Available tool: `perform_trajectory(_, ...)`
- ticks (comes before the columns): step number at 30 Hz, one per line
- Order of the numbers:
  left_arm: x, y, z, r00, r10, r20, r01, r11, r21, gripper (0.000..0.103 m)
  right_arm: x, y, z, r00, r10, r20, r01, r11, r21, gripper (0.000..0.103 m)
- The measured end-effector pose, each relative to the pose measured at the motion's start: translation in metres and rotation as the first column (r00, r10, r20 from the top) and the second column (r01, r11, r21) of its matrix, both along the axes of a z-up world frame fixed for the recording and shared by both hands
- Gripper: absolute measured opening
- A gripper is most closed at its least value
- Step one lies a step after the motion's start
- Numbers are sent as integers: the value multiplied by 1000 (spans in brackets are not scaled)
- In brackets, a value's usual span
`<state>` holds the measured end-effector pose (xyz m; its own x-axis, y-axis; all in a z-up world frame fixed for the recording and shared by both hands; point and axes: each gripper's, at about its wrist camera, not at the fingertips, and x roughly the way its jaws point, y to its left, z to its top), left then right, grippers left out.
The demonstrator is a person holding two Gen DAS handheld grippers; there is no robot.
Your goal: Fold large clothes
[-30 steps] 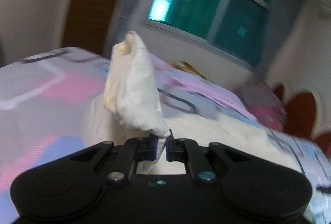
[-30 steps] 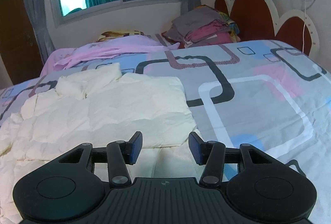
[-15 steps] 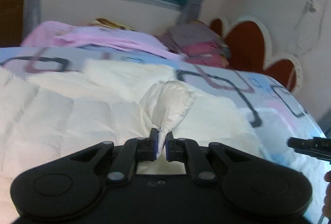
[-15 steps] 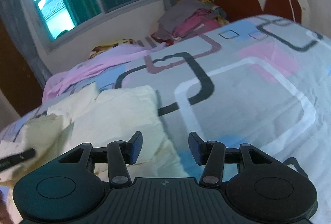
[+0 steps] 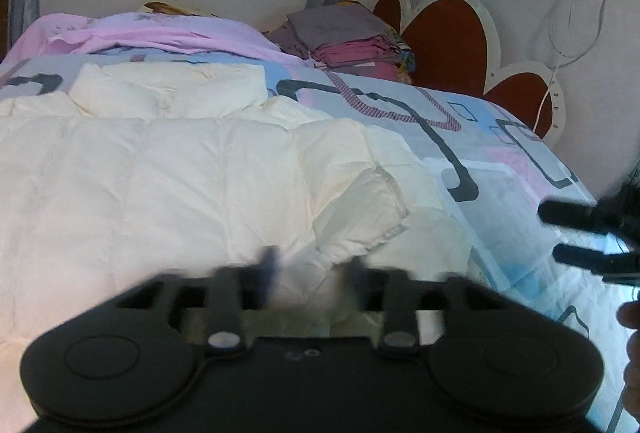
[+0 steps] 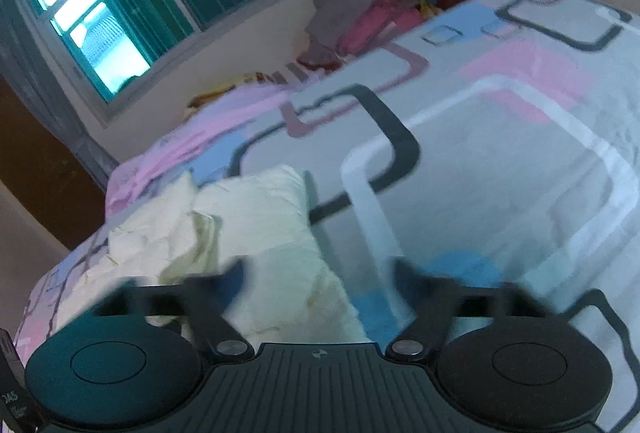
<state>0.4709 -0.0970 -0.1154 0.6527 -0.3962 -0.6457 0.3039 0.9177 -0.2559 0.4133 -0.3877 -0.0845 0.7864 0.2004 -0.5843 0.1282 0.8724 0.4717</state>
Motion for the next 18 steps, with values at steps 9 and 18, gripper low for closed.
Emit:
perform_trajectory(9,-47,70,26,997,58,56,-61,996,58,53,16,55,1,993,117,-9,-117,993,6,69)
perform_trajectory(18,-60,158,9,976,211,-45,-210,978,14,26,24,90,-8,985,162,-52,-163,987,-10,69)
